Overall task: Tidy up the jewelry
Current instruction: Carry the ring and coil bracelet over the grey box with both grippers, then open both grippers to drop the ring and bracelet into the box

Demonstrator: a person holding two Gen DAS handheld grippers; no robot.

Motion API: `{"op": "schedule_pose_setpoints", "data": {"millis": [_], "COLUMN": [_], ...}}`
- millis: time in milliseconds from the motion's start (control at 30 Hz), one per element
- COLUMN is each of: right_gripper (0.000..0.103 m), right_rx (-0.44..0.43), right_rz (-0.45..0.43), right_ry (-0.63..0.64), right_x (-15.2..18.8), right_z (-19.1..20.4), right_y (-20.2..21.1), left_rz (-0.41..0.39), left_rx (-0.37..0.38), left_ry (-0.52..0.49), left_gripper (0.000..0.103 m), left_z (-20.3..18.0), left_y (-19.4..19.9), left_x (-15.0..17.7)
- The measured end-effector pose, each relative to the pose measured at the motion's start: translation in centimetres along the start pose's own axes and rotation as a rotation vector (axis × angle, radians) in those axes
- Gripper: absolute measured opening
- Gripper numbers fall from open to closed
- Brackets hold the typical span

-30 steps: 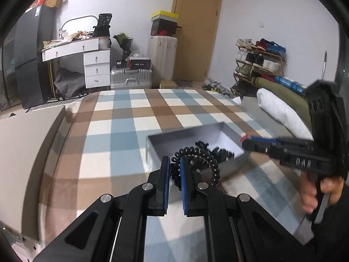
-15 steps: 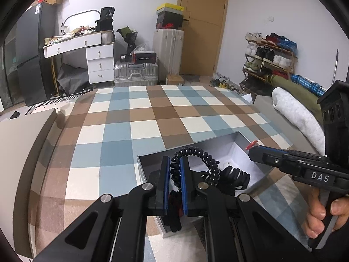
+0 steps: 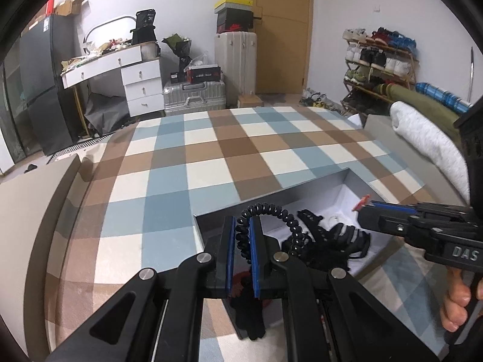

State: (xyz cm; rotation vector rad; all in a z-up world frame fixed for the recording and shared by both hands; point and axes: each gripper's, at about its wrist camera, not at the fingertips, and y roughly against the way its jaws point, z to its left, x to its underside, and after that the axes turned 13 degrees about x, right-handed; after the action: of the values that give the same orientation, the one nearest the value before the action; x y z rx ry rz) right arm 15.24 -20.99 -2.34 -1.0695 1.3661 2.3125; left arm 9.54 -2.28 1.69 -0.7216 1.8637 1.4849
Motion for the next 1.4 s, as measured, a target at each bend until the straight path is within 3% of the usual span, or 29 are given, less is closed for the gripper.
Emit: {"op": "schedule_pose_setpoints", "data": {"millis": [267, 833, 1000, 1267, 1300, 1367, 1400], "right_gripper": [0.019, 0.019, 0.019, 0.021, 0.022, 0.023, 0.025], "right_rx": [0.058, -0.011, 0.040, 0.043, 0.045, 0.055, 0.062], "right_rz": [-0.008, 0.083, 0.034, -0.006, -0.010, -0.023, -0.033], "right_ry": [0.013, 0.060, 0.062, 0.008, 0.005, 0.010, 0.012], "right_x": [0.2, 0.5, 0.5, 0.1, 0.0, -0.1, -0.2], "right_z": [-0.4, 0.8, 0.8, 0.2, 0.1, 0.1, 0.0], "right_y": [-0.4, -0.6, 0.0, 0.4, 0.6, 0.9, 1.2], "left_rz": [0.033, 0.046, 0.015, 0.029, 0.027, 0.019, 0.009], "left_rx": [-0.027, -0.037, 0.017, 0.018, 0.022, 0.025, 0.026], "left_ry": [-0.002, 0.003, 0.038, 0.020, 0.012, 0.005, 0.006], "left_gripper": [0.005, 0.005, 0.005, 0.005, 0.009, 0.029, 0.049], "left_z": [0.4, 1.5, 1.6, 1.0, 0.8, 0.4, 0.2], "left_y": [-0.7, -1.1, 0.0, 0.2, 0.5, 1.3, 1.8], "left_x": [0.4, -0.4, 0.3, 0.6, 0.6, 0.6, 0.6]}}
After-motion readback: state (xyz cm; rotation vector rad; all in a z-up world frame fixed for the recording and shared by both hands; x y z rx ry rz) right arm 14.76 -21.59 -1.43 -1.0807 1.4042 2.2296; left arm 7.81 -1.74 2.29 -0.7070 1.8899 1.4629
